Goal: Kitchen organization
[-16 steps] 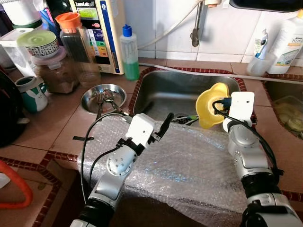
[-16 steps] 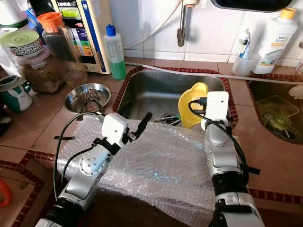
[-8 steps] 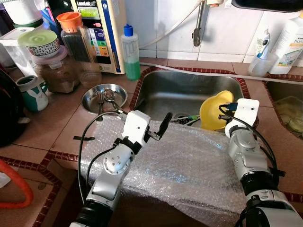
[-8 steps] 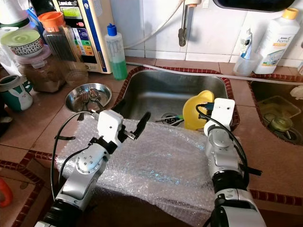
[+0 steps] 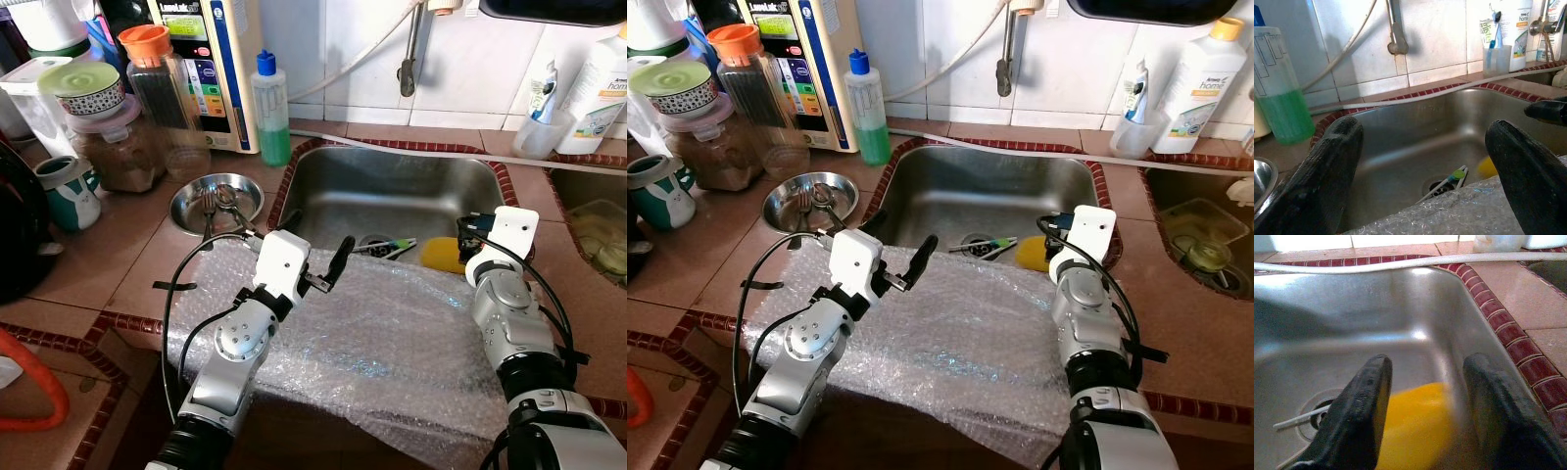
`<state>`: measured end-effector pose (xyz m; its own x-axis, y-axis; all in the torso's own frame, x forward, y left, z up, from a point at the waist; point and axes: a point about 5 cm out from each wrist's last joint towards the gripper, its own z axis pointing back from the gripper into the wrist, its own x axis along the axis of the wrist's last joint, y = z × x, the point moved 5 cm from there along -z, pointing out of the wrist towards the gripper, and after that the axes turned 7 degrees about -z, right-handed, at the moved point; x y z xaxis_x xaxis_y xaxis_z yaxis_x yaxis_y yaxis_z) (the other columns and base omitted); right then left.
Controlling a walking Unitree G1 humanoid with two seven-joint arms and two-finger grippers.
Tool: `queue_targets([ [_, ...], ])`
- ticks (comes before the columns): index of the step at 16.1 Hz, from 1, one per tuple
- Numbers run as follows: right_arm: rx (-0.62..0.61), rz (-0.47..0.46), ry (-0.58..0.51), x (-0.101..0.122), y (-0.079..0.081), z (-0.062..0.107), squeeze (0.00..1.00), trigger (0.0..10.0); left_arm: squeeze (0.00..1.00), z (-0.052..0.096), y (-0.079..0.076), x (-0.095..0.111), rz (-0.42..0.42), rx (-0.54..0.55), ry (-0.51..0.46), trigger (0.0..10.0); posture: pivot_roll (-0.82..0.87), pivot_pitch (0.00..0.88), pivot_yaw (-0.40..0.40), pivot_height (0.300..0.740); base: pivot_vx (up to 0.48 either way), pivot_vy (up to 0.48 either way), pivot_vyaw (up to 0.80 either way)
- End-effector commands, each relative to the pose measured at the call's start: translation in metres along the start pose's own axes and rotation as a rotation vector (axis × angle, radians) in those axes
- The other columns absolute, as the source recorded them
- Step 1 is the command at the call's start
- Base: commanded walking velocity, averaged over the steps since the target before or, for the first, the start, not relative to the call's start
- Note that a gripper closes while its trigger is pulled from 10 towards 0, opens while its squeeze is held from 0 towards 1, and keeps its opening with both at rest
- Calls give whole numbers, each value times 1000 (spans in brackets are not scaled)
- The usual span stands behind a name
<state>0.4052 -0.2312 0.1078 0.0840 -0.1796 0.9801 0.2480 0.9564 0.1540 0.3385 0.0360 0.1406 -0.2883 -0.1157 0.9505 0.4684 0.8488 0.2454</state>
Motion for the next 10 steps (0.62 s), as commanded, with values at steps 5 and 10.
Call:
queue_targets([
  [5, 40, -57, 35, -8, 9, 4, 1000, 10000, 1000, 1, 25, 3, -52, 122, 20, 10000, -103, 62, 50, 740, 0, 0, 0],
  [10, 367, -31, -4, 2, 63, 34, 1000, 10000, 1000, 7, 67, -3, -54, 302, 70, 10000, -104, 65, 48, 740, 0, 0, 0],
])
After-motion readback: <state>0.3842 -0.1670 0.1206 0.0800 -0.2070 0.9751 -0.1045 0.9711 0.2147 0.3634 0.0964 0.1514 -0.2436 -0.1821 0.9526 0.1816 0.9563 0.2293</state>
